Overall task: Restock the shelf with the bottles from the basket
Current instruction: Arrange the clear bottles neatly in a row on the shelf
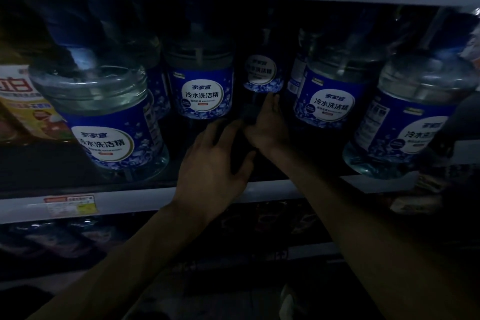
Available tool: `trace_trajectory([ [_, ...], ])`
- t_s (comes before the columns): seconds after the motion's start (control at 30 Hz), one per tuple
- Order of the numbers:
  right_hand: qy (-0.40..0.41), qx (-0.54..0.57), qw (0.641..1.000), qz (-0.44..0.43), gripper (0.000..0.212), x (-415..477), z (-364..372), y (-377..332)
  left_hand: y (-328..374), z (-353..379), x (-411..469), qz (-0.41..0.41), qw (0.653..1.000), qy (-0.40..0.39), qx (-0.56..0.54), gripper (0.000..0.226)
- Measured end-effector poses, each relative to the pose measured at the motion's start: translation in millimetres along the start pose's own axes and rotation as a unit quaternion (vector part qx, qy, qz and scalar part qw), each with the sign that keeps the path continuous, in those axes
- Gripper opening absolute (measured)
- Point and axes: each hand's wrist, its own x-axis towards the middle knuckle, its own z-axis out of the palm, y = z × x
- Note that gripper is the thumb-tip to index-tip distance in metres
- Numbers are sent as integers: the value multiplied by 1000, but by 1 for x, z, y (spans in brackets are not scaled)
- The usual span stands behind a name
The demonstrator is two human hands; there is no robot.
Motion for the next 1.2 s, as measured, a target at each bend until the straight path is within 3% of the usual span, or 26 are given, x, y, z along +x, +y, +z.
trace_trajectory([
  [0.4, 3, 56, 997, 46, 122, 14, 0, -9, 3, 2, -5, -18, 999, -40, -13, 69],
  [0.7, -12, -111, 991, -70, 79, -7, 7, 0, -1, 3, -7, -15, 999, -35, -20, 73],
  [1.2, 10, -129, 991, -38, 78, -2, 8, 3, -13, 8, -10, -20, 999, -36, 33, 69],
])
